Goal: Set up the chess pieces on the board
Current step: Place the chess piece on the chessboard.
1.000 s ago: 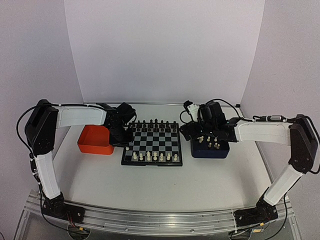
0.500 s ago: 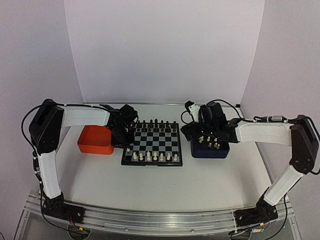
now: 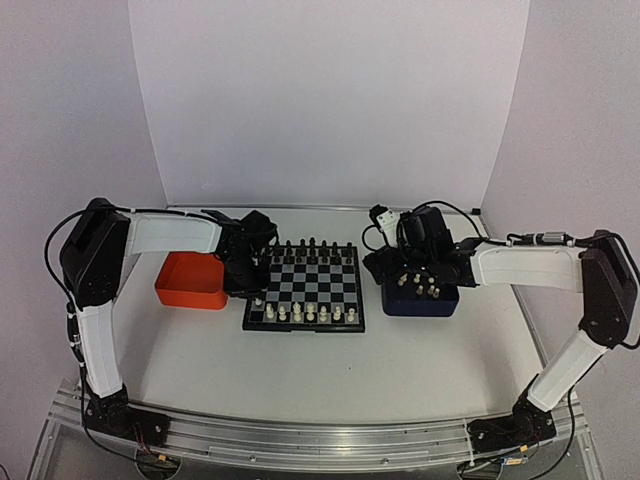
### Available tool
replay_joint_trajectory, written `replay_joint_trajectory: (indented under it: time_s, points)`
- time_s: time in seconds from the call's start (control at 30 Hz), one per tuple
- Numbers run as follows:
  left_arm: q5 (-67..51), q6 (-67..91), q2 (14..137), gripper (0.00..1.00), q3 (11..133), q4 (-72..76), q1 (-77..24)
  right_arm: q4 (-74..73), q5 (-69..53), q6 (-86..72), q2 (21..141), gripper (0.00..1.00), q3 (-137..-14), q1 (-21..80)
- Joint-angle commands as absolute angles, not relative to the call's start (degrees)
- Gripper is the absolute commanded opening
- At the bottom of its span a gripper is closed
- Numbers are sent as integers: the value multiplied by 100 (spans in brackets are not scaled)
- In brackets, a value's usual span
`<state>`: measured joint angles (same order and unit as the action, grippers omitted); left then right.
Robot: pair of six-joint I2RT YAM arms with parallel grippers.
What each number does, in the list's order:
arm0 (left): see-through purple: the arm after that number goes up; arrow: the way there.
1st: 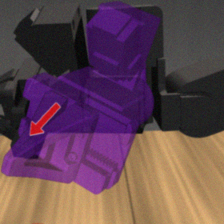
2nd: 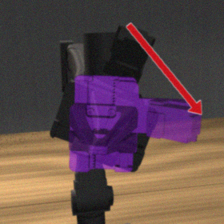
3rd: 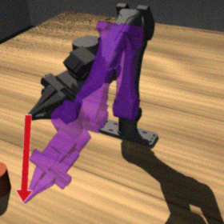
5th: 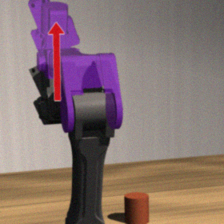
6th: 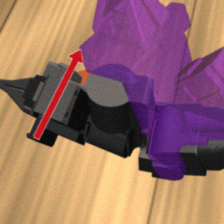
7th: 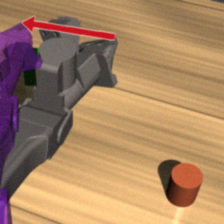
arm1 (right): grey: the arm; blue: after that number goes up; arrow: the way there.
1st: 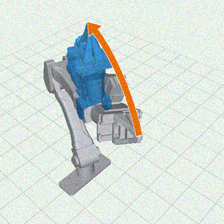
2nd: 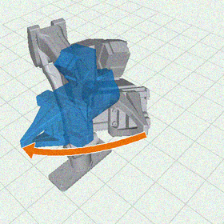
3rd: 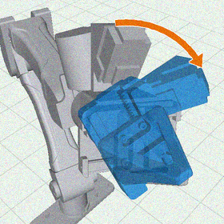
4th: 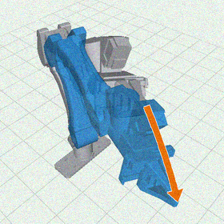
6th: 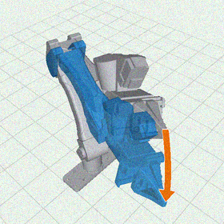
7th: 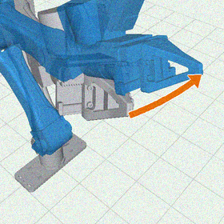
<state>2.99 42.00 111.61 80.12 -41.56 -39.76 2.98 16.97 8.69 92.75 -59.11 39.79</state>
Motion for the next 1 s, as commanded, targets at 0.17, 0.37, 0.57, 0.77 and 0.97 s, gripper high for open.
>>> replay_joint_trajectory:
  time_s: [0.17,0.37,0.57,0.77,0.97]
  points:
    - [512,4163,11189,13,8131,-4449,-4089,387,1846,1090,9307,94,-6056,3979]
    - [743,4157,11258,14,8205,-4549,-4096,388,1859,1115,9365,94,-6108,3975]
    - [864,4150,11223,19,8149,-4356,-4095,387,1912,1133,9369,94,-6109,3981]
    - [813,4065,11195,19,8105,-4096,-4096,387,1969,1143,9346,94,-6100,3975]
    - [543,3977,11226,12,8052,-3956,-4095,388,2033,1151,9299,94,-6064,3976]
